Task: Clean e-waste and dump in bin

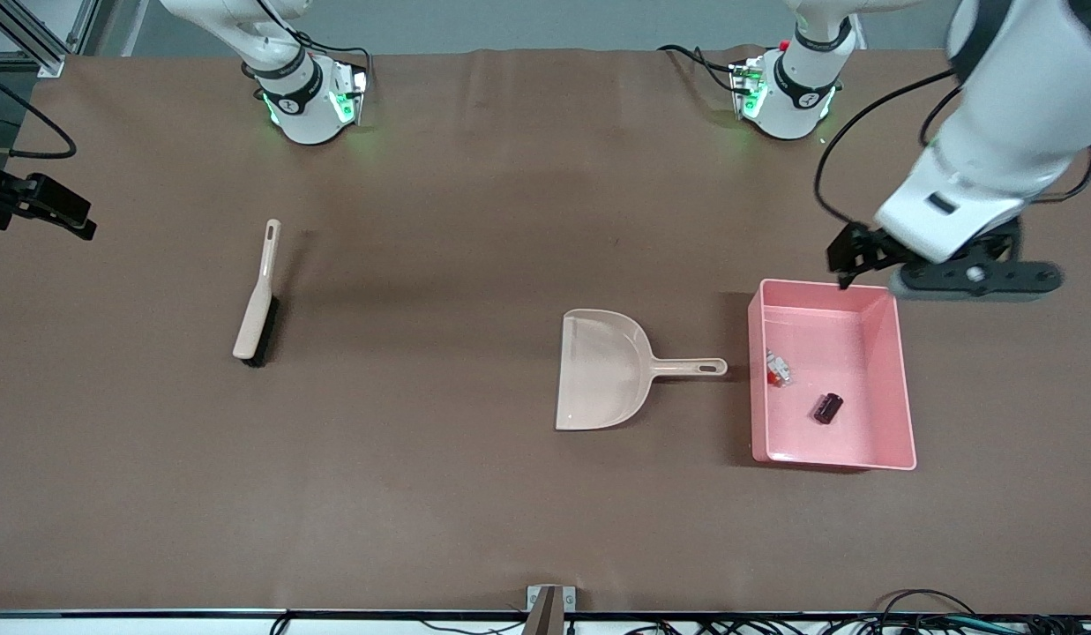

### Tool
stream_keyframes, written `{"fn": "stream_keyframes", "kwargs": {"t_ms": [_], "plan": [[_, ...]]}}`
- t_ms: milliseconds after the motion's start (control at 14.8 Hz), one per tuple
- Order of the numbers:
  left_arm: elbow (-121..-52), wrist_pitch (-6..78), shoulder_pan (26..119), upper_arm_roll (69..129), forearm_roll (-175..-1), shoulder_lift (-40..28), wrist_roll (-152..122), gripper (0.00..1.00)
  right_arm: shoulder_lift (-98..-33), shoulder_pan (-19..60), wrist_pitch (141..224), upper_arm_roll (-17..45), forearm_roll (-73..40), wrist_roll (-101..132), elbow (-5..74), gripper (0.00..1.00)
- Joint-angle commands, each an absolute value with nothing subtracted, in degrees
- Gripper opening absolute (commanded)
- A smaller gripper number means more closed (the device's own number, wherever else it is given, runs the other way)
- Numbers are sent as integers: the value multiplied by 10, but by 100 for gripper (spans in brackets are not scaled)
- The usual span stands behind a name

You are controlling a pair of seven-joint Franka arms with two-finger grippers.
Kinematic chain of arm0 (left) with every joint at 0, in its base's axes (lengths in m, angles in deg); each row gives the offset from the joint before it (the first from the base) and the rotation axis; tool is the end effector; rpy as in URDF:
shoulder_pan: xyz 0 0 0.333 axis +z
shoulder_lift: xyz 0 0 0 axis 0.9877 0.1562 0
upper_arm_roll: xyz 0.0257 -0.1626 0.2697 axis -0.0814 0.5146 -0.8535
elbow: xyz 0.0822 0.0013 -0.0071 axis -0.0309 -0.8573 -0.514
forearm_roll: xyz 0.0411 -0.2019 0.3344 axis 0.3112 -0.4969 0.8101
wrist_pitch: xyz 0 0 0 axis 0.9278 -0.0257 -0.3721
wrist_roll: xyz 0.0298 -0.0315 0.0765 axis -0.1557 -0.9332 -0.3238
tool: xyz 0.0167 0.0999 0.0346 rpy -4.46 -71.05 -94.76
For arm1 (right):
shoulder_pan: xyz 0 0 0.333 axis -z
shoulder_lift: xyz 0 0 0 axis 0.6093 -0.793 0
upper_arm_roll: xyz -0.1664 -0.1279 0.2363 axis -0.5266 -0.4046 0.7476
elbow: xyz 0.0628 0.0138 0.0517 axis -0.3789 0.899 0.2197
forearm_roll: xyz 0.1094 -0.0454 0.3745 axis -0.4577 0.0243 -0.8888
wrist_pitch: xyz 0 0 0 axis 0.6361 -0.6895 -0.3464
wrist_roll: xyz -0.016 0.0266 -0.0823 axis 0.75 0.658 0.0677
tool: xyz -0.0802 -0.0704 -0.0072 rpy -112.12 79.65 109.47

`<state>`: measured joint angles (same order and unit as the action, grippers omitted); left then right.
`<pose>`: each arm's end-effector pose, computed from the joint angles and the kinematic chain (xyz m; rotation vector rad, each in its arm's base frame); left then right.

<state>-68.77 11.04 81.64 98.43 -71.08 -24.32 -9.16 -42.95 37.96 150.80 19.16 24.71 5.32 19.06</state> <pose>0.5765 -0.1506 0.6249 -3.0479 0.1248 -0.1255 0.5503 -0.0142 0.6561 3.0619 -0.1713 -0.0254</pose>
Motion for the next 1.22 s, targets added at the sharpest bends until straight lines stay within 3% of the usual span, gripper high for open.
{"fn": "stream_keyframes", "kwargs": {"t_ms": [0, 135, 406, 1149], "plan": [[-748, 107, 779, 908, -766, -302, -121, 100, -428, 384, 1507, 192, 232, 46, 186, 100], [-790, 107, 764, 869, -794, -340, -137, 100, -428, 395, 1507, 191, 218, 46, 186, 100], [-860, 117, 766, 867, -789, -404, -140, 100, -428, 397, 1507, 191, 218, 49, 186, 100], [-830, 112, 791, 862, -785, -390, -186, 100, -429, 399, 1507, 191, 218, 54, 186, 100]]}}
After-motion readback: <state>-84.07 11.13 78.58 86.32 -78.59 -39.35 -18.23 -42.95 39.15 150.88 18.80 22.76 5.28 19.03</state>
